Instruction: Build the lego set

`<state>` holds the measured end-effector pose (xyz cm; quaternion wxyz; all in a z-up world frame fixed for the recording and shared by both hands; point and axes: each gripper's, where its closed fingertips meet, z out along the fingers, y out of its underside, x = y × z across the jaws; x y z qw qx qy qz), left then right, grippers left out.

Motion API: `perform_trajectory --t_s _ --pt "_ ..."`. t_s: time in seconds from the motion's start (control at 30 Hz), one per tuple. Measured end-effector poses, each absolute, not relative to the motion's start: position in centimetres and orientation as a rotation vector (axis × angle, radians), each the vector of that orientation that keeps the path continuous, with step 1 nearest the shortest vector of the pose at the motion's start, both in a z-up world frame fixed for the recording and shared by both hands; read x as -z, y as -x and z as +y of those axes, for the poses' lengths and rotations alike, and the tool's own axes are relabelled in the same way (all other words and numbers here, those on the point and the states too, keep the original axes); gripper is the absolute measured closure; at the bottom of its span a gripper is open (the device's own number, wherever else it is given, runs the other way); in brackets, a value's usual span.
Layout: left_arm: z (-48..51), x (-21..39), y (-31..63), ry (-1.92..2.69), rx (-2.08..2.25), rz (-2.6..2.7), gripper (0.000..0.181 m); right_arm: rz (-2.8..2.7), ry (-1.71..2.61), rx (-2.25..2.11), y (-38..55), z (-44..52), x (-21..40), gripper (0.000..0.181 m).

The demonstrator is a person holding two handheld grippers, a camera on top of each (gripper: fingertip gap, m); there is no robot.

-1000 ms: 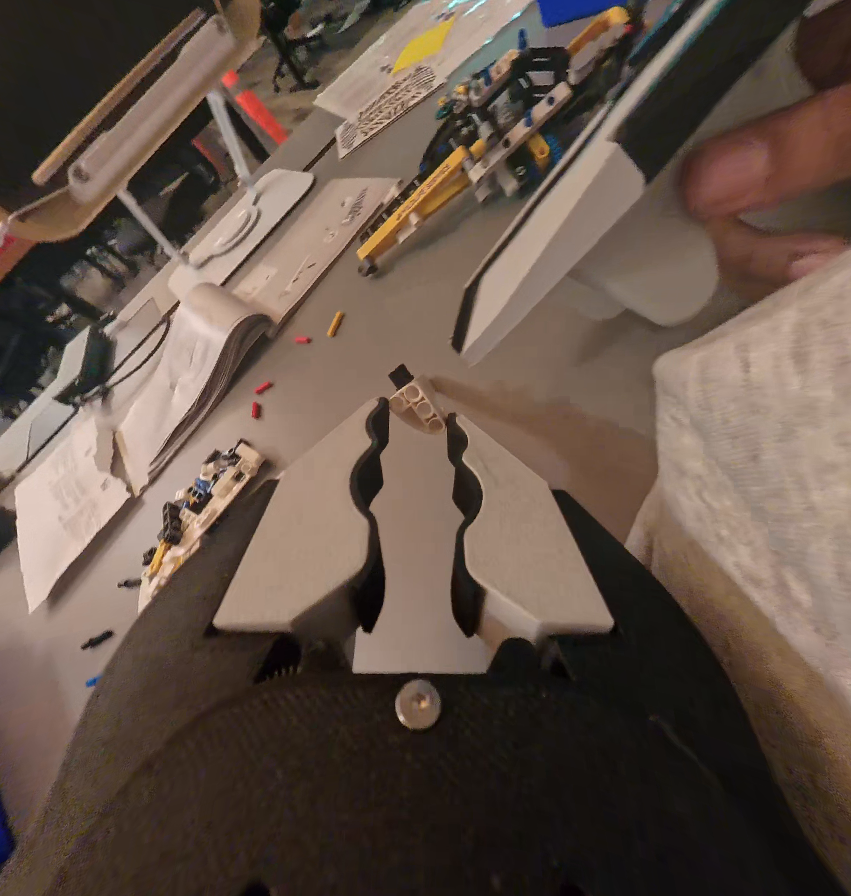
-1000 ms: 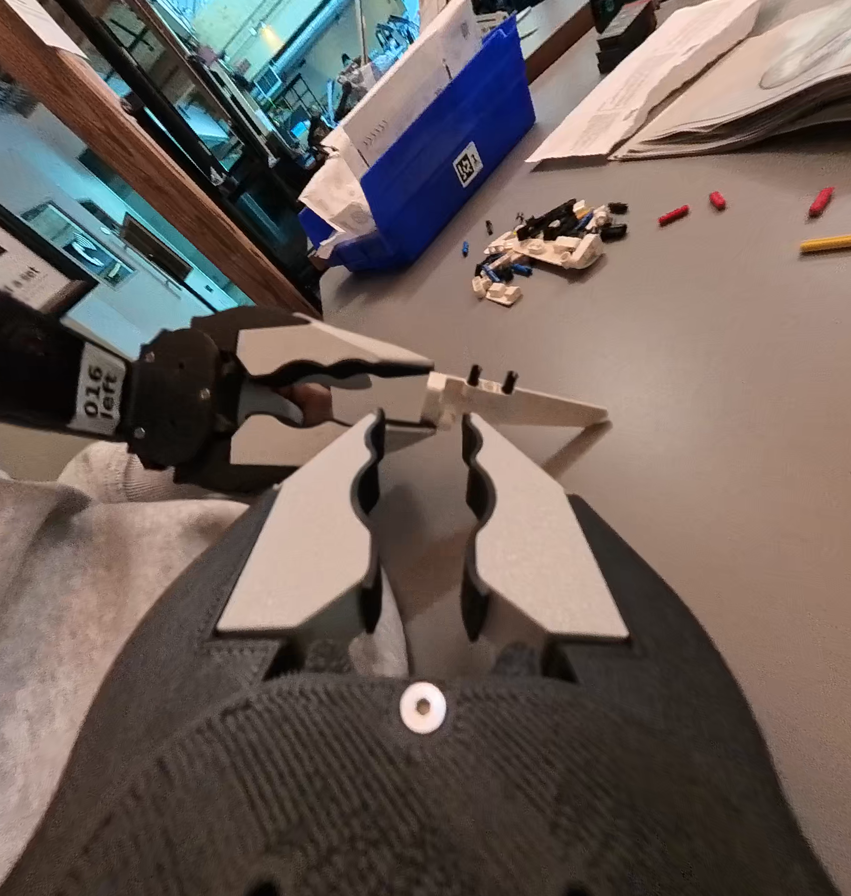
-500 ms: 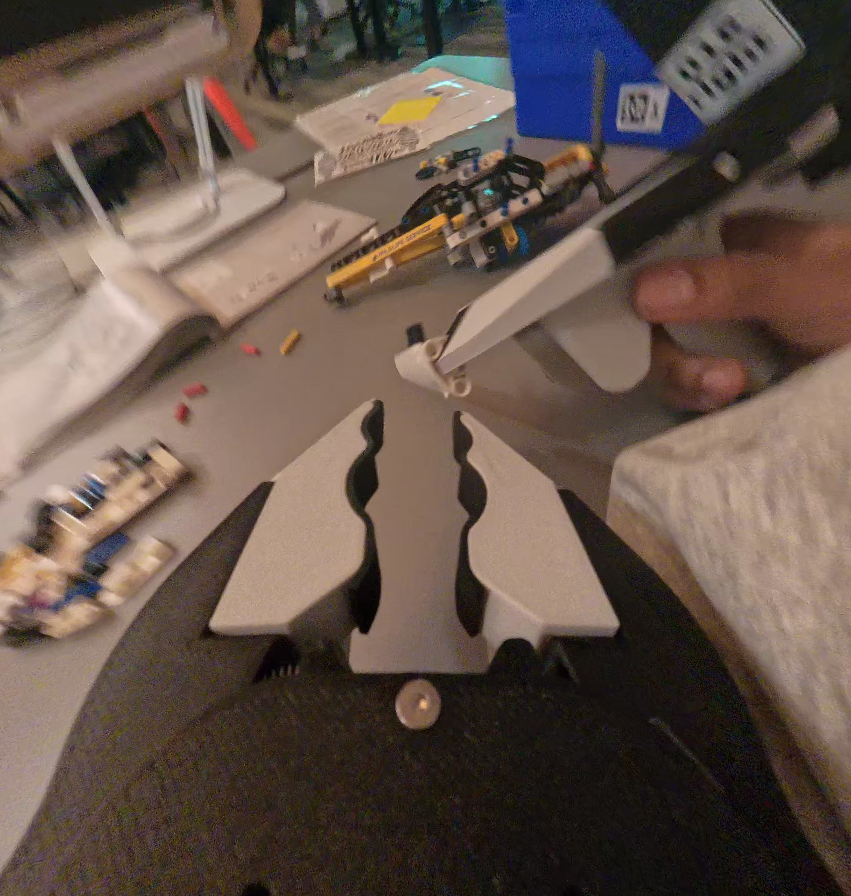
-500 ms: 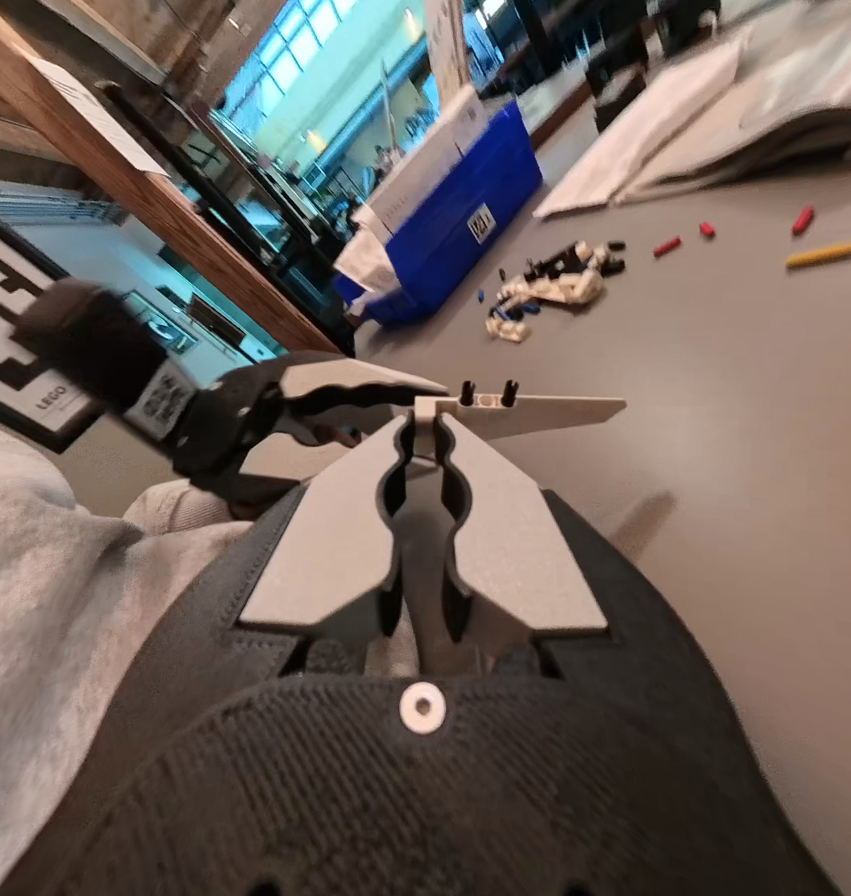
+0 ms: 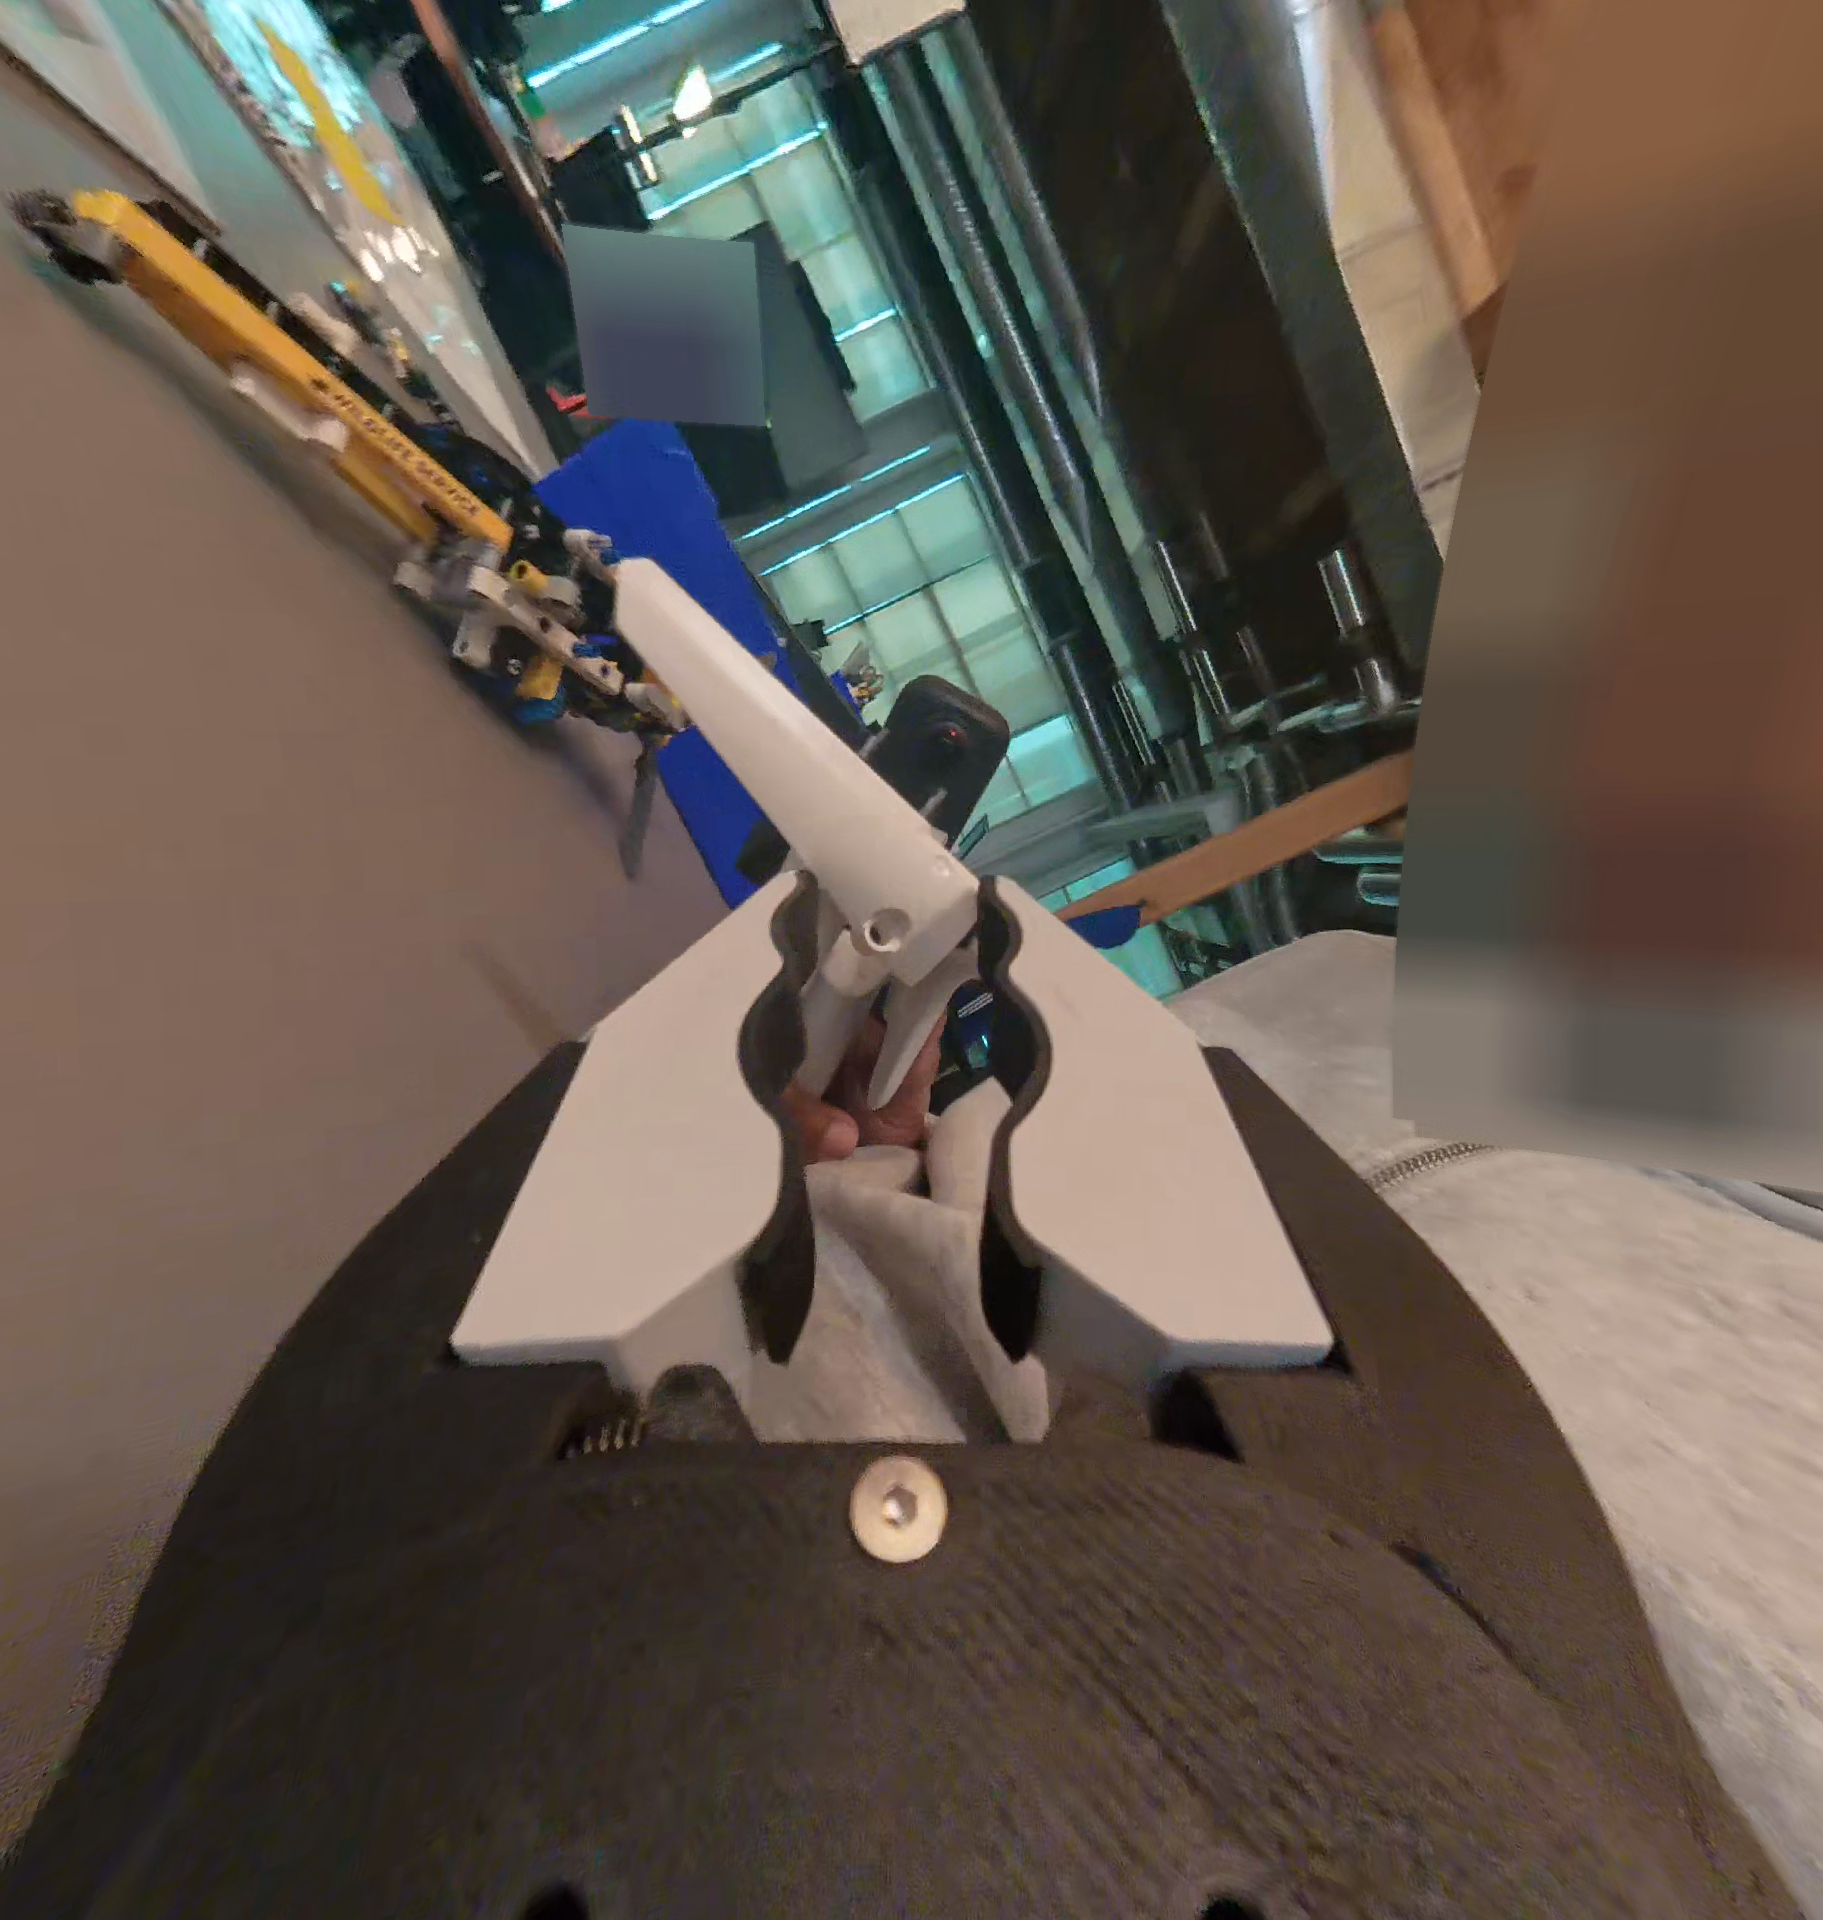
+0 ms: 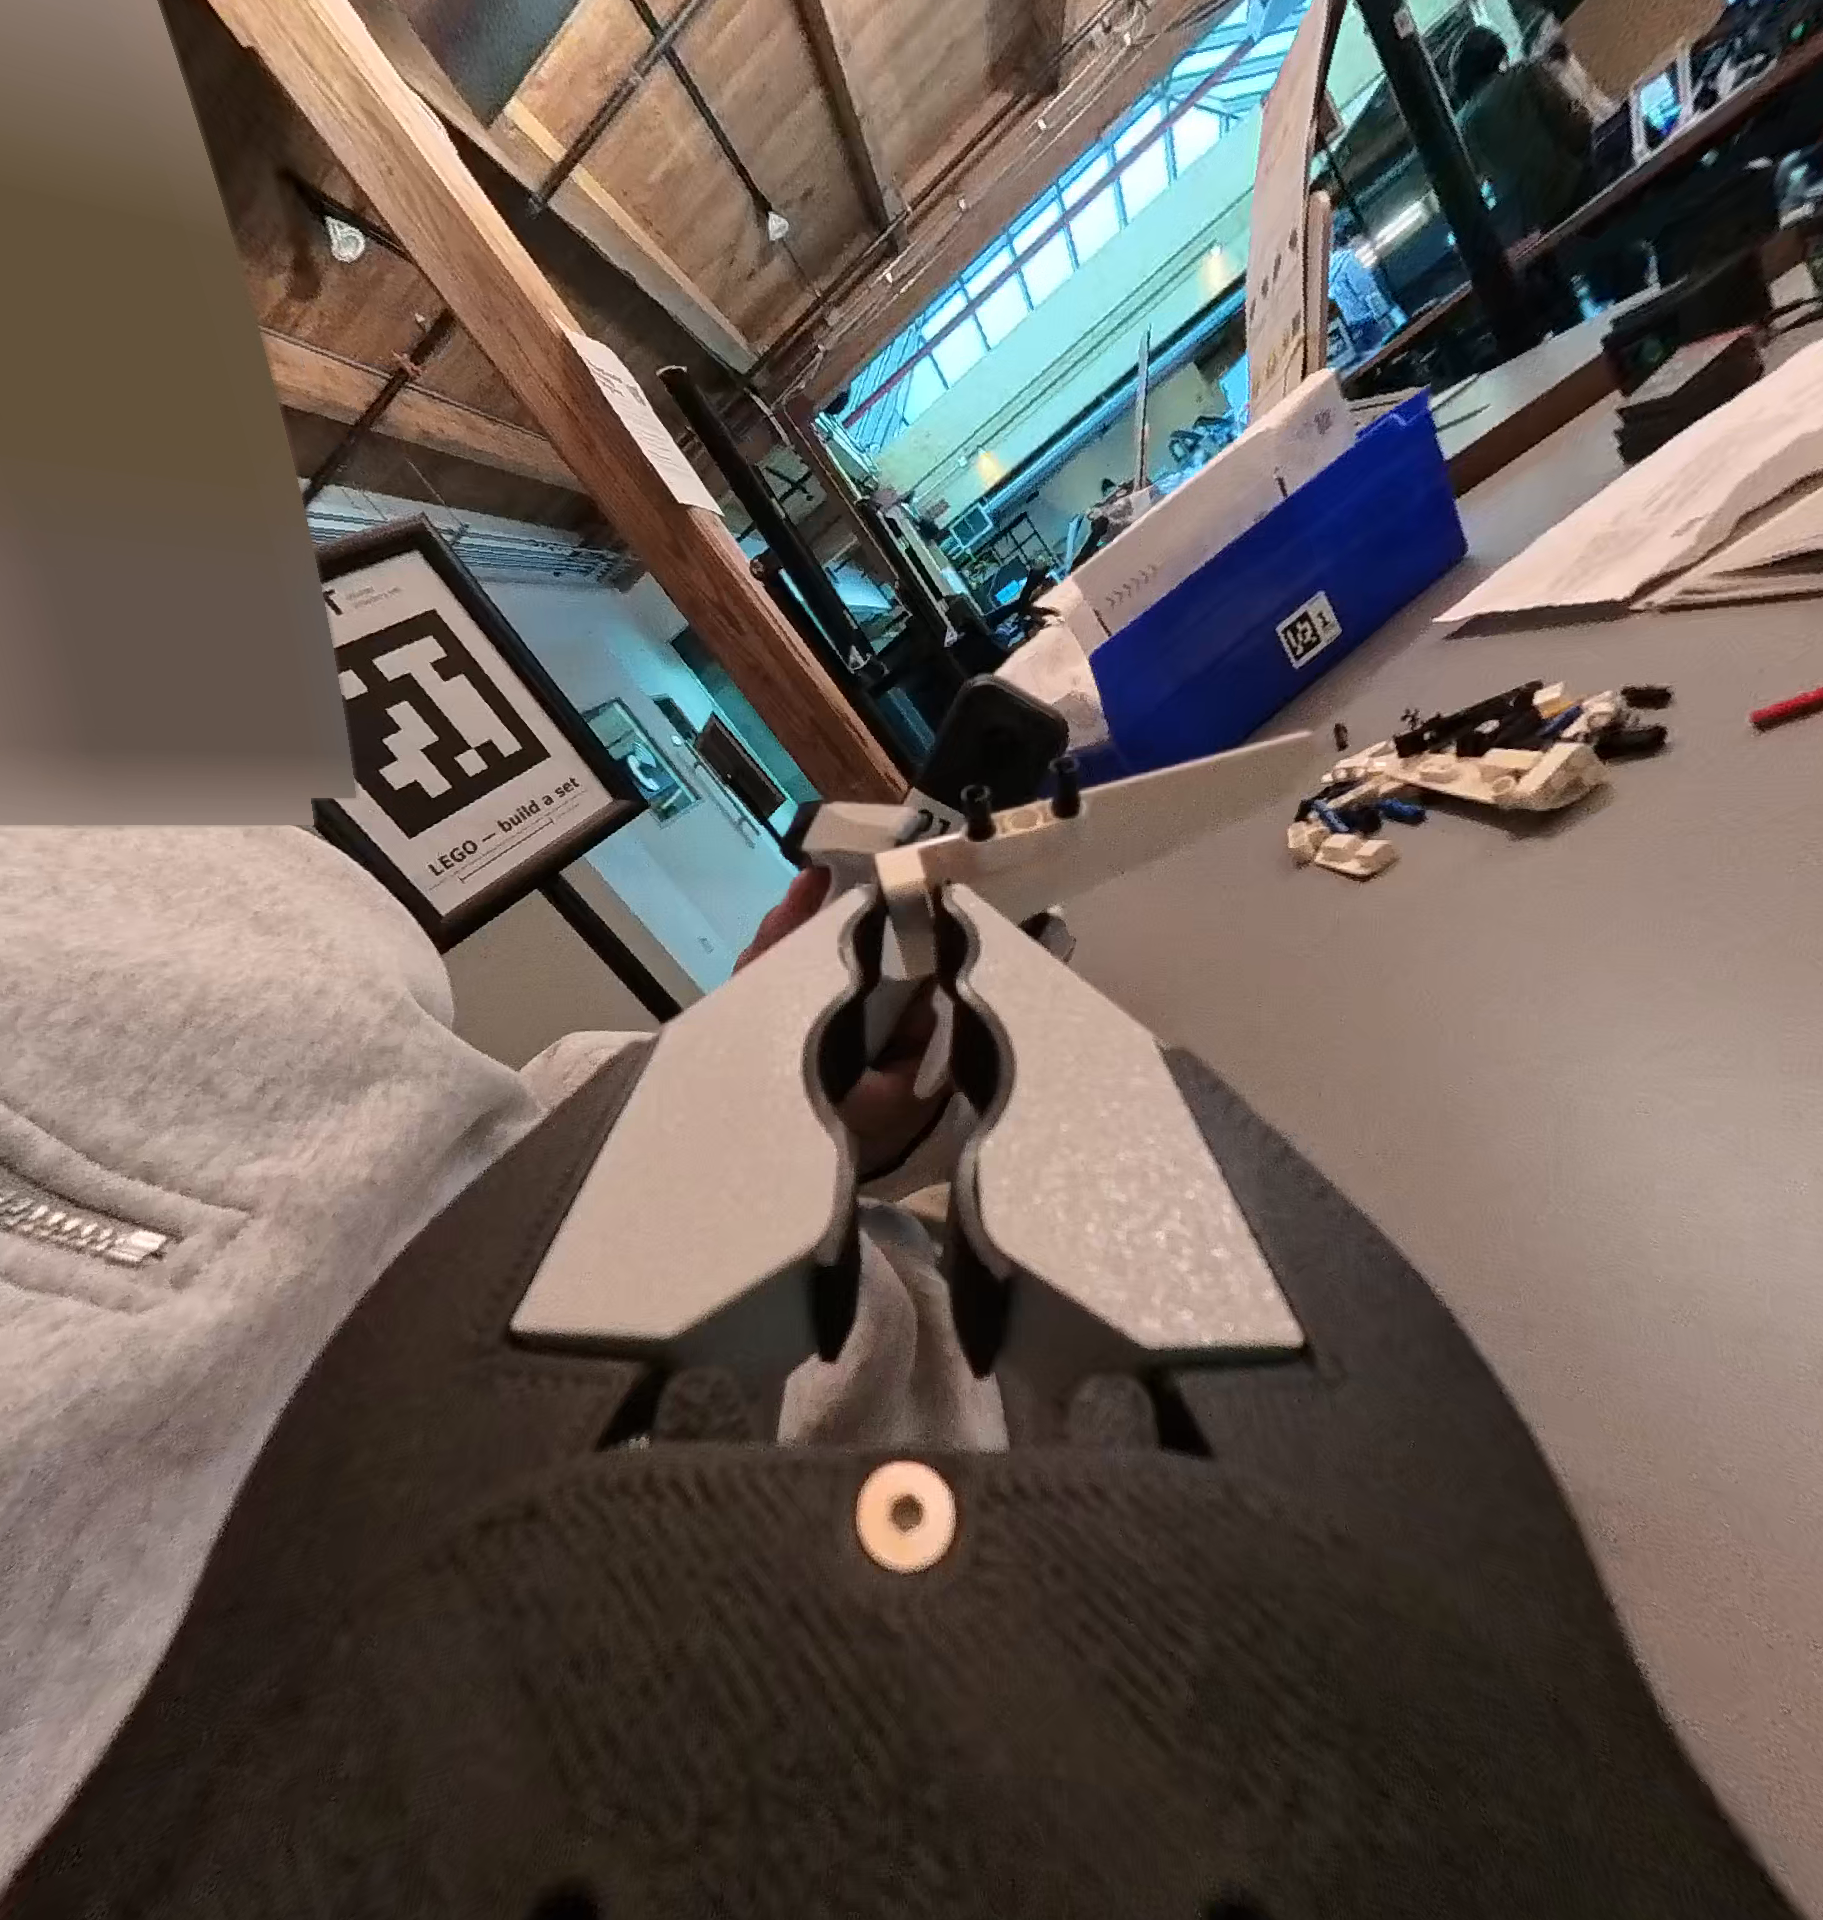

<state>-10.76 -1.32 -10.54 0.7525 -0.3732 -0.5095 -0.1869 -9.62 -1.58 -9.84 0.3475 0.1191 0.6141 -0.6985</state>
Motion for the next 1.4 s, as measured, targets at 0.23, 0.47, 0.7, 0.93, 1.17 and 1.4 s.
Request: perform_trajectory --t_s 0.23,0.47,0.7,0.93,1.17,1.4 --pt "-2.8 9.7 10.9 0.66 0.475 -1.062 0.181 1.447 -0.341 1.684 9.4 -1.5 9.9 0.172" --pt "-4.5 10.7 11.6 0.64 0.43 -1.15 0.181 1.496 -0.442 1.641 10.2 -2.0 10.9 0.152" --pt "-7.2 15.4 12.0 0.765 0.268 -1.43 0.181 1.811 -0.382 1.764 11.2 -1.1 11.9 0.18" --pt "-6.7 19.5 12.2 1.062 0.176 -1.595 0.181 2.343 -0.273 1.895 12.2 -1.6 13.9 0.171" --pt "-6.8 21.5 12.3 1.282 0.08 -1.667 0.181 2.56 -0.378 1.972 14.7 -1.3 14.6 0.174" --pt "-7.3 20.6 12.7 1.233 0.03 -1.601 0.181 2.571 -0.62 2.07 17.6 0.1 14.1 0.168"
